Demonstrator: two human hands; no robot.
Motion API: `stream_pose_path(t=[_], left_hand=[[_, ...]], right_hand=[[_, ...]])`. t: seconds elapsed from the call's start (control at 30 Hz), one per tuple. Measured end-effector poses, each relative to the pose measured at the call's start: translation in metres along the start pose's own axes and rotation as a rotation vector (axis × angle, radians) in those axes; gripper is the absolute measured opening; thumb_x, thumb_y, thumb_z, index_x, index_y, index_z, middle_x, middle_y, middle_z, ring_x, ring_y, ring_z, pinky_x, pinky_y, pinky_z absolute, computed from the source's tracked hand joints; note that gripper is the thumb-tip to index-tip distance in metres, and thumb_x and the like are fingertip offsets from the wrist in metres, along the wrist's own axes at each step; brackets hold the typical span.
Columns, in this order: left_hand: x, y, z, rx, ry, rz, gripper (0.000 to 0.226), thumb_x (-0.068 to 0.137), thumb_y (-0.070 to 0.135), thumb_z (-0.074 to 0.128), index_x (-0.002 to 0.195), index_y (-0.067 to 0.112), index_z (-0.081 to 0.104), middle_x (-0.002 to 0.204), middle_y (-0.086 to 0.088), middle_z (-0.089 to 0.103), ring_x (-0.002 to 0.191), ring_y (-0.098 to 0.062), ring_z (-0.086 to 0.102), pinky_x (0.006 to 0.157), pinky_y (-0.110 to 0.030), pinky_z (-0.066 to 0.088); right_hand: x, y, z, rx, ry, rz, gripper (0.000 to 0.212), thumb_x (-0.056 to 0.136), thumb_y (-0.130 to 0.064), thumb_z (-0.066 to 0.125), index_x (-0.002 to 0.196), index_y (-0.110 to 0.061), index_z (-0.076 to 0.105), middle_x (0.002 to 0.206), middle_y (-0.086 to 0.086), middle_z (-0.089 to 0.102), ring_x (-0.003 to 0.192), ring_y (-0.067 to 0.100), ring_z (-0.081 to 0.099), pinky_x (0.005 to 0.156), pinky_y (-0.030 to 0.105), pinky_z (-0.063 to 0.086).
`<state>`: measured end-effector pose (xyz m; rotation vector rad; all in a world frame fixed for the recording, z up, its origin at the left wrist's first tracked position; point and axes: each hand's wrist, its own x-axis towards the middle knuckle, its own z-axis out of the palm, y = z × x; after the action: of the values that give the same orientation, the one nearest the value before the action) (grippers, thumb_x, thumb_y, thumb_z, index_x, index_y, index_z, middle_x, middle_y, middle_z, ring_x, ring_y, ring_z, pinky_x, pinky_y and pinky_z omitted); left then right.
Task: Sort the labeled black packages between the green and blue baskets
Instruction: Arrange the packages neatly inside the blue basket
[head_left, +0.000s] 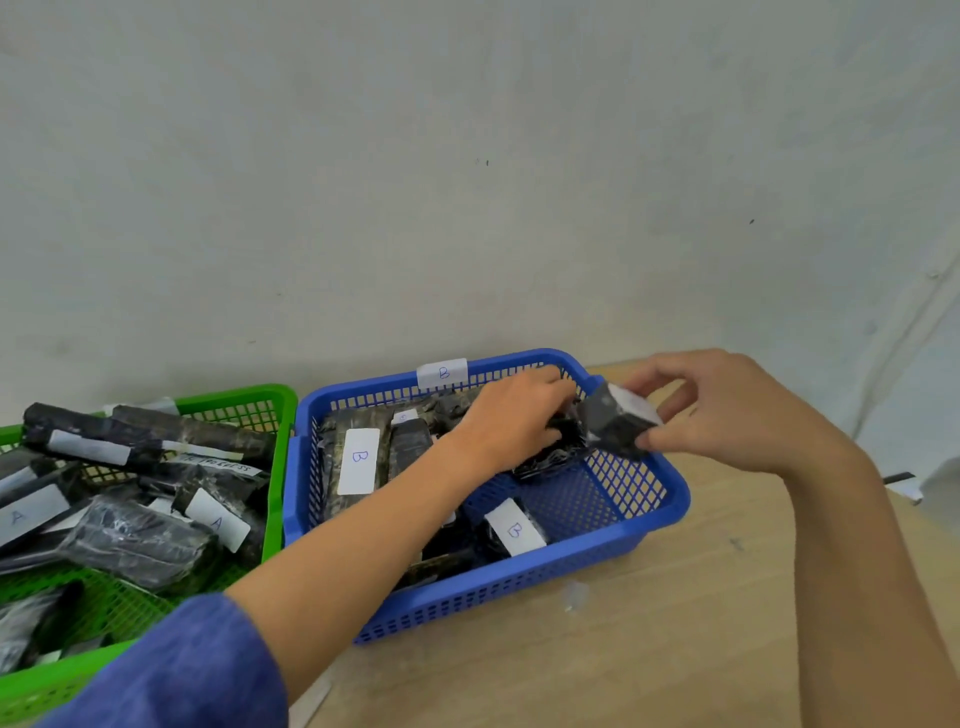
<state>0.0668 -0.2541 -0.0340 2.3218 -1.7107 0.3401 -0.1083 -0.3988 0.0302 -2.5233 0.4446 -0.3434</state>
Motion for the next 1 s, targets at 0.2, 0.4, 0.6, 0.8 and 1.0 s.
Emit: stream_pose_path(t=[0.2, 0.4, 0.6, 0.8, 1.0], left_hand=[[-0.001, -0.014, 0.006, -0.239, -0.119, 0.123, 0.007, 0.088, 0.011, 0.074, 0.094, 0.013, 0.071, 0.094, 0.001, 0.06, 0.088, -0.021, 0.058, 0.078, -0.031, 0.043], [-0.023, -0.033, -0.035, -0.51, -0.049, -0.176, 0.022, 0.087, 0.0, 0.072, 0.105, 0.013, 0.076, 0.096, 0.004, 0.076, 0.091, -0.005, 0.07, 0.084, -0.018, 0.052], [-0.088, -0.061, -0.078, -0.299, 0.026, -0.554, 0.041, 0.079, 0.024, 0.085, 0.117, 0.024, 0.068, 0.115, 0.001, 0.068, 0.105, -0.019, 0.063, 0.09, -0.031, 0.046], [-0.134, -0.073, -0.095, -0.427, -0.162, -0.698, 0.058, 0.08, 0.023, 0.086, 0.133, 0.029, 0.062, 0.133, 0.005, 0.063, 0.12, -0.012, 0.058, 0.095, -0.028, 0.042], [-0.137, -0.074, -0.083, -0.466, -0.161, -0.73, 0.058, 0.071, 0.024, 0.091, 0.118, 0.035, 0.06, 0.118, 0.011, 0.06, 0.103, -0.017, 0.058, 0.08, -0.032, 0.042]], right_hand=[[0.009, -0.009, 0.019, -0.145, -0.205, 0.056, 0.042, 0.058, -0.014, 0.091, 0.093, -0.03, 0.074, 0.089, -0.014, 0.076, 0.069, -0.002, 0.065, 0.065, 0.021, 0.053], [0.018, -0.016, 0.056, -0.356, -0.297, 0.062, 0.038, 0.065, -0.012, 0.083, 0.087, -0.032, 0.06, 0.096, -0.012, 0.066, 0.085, 0.017, 0.062, 0.063, 0.032, 0.049], [0.023, -0.023, 0.074, -0.562, -0.234, 0.09, 0.034, 0.067, -0.02, 0.09, 0.078, -0.032, 0.06, 0.075, -0.014, 0.058, 0.076, 0.017, 0.056, 0.052, 0.027, 0.031], [0.02, -0.036, 0.084, -0.654, -0.186, 0.077, 0.018, 0.079, -0.02, 0.081, 0.089, -0.027, 0.068, 0.085, -0.006, 0.071, 0.087, 0.025, 0.066, 0.072, 0.033, 0.049], [0.021, -0.034, 0.074, -0.553, -0.194, 0.062, 0.029, 0.069, -0.03, 0.091, 0.092, -0.033, 0.073, 0.092, -0.014, 0.064, 0.087, 0.016, 0.064, 0.061, 0.029, 0.038]])
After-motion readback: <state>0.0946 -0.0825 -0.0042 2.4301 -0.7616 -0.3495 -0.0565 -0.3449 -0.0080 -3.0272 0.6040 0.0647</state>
